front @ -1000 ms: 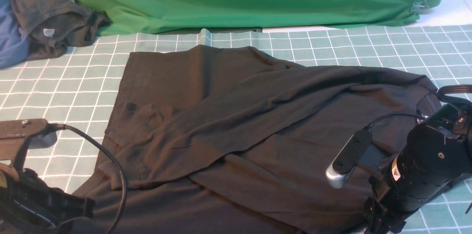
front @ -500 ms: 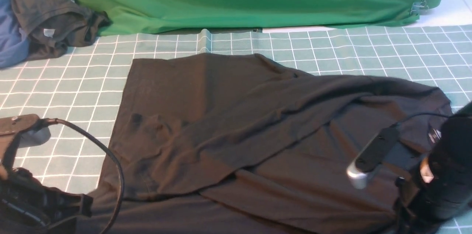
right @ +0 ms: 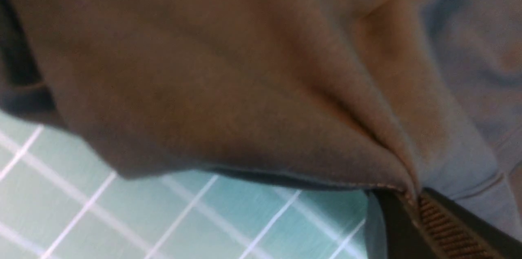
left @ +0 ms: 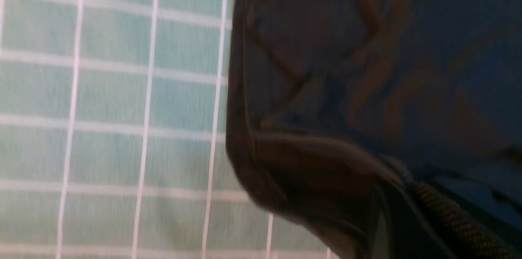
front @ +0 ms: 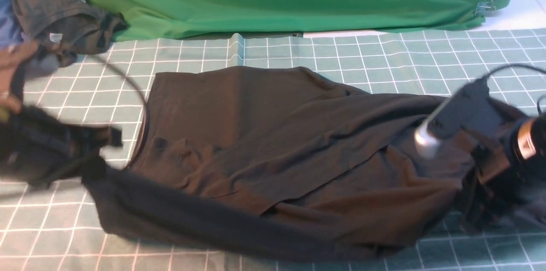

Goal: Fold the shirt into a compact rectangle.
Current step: 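Fold the black garment in half by bringing its near edge over to the far edge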

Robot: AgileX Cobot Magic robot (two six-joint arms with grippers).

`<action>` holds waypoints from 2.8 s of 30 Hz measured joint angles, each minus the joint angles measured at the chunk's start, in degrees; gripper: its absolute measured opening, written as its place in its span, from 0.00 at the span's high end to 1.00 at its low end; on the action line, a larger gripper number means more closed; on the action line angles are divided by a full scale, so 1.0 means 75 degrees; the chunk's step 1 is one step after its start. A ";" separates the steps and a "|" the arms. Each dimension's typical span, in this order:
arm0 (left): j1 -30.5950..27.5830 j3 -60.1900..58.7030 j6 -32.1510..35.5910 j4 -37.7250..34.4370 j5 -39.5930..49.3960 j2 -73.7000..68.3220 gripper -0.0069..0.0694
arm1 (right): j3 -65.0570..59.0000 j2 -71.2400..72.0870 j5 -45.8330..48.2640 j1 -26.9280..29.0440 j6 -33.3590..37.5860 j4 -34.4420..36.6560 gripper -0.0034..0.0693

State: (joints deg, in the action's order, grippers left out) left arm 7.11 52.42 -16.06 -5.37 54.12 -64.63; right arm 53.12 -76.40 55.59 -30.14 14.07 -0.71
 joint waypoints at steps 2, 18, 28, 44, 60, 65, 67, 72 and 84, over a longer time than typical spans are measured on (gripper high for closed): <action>-0.0160 0.0533 0.0029 -0.0007 -0.0111 -0.0674 0.89 | 0.0412 -0.0439 -0.0007 0.0401 0.0186 0.0000 0.90; -0.0937 0.4402 0.0201 -0.0165 -0.0471 -0.4668 0.89 | 0.4057 -0.3890 0.0095 0.1851 0.1212 0.0145 0.90; -0.0929 0.5015 0.0860 -0.0783 0.0548 -0.5719 0.89 | 0.5752 -0.5443 0.0853 0.1877 0.1228 0.0170 0.90; 0.0276 0.5022 0.0531 0.0985 0.0464 -0.6771 0.53 | 0.5786 -0.5475 0.0849 0.1877 0.1190 0.0206 0.90; 0.0276 0.5022 0.0106 0.0578 -0.0095 -0.7587 0.40 | 0.5786 -0.5475 0.0817 0.1877 0.1132 0.0322 0.90; 0.0276 0.5081 0.0307 0.0554 0.0040 -0.7580 0.82 | 0.5786 -0.5475 0.0814 0.1877 0.1132 0.0322 0.90; 0.0259 0.5260 0.0367 0.0604 0.0195 -0.7492 0.88 | 0.5786 -0.5475 0.0780 0.1877 0.1132 0.0322 0.90; 0.0035 0.5802 0.0367 0.0644 0.0321 -0.7105 0.89 | 0.6019 -0.5475 0.0770 0.1880 0.1132 0.0328 0.90; -0.0906 0.6772 0.0201 0.0083 0.0253 -0.7089 0.89 | 0.6241 -0.5475 -0.0067 0.1886 0.0962 0.0345 0.89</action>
State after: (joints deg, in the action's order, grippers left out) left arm 0.32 103.21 -14.55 -4.74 56.01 -117.80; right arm 99.93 -117.46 55.09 -15.99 21.28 1.88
